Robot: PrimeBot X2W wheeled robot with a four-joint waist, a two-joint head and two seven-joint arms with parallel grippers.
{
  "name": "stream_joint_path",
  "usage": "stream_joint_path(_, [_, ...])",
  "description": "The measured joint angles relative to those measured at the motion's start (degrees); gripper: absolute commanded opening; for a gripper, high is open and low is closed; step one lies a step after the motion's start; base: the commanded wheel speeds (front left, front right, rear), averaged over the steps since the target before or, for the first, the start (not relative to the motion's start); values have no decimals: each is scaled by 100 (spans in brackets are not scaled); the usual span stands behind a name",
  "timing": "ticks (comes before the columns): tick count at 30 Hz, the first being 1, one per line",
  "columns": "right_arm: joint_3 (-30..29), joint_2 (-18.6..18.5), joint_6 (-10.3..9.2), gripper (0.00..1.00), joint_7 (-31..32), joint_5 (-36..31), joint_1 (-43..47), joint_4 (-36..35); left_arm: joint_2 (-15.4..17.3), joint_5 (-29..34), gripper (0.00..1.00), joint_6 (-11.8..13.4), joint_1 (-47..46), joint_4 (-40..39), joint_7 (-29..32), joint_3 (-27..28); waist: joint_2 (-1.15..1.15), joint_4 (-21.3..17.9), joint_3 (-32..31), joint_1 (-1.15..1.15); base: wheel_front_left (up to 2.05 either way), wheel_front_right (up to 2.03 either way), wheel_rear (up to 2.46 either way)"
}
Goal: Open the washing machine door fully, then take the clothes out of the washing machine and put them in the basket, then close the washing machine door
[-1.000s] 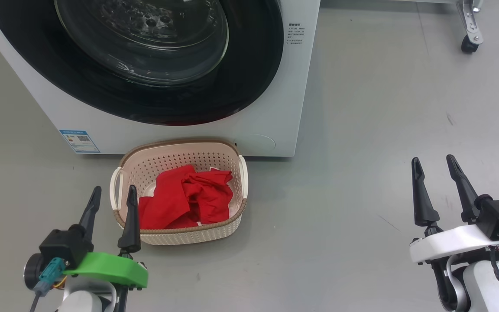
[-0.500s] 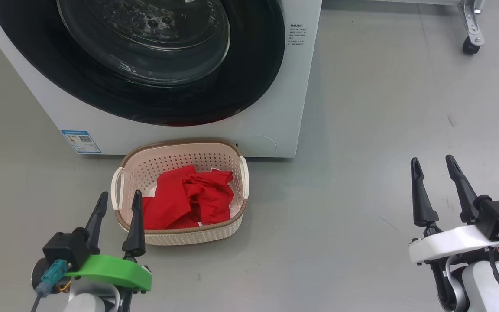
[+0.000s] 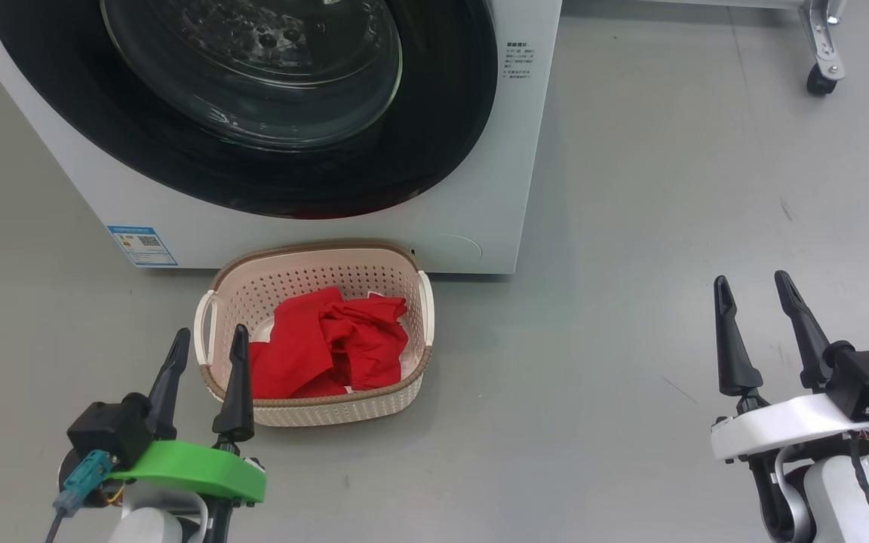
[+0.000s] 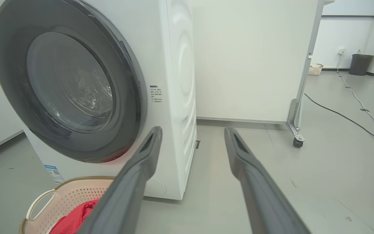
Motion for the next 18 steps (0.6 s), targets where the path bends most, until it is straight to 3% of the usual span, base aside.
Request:
stream_joint_path(14, [-88, 68, 80, 100, 0, -52, 62, 4, 0, -26, 100, -13, 0, -90, 0, 16, 0, -2, 25, 0, 0, 0, 0])
stream_joint_path(15, [-94, 70, 81, 0, 0, -59, 62, 5, 0, -34, 0, -14, 1, -90, 0, 15, 0, -2, 25, 0, 0, 0, 0])
stream_joint_path(18, [-82, 125, 79, 0, 5, -58, 112, 136, -22, -40, 0, -9, 25, 45, 2, -14, 0, -2, 26, 0, 0, 0, 0])
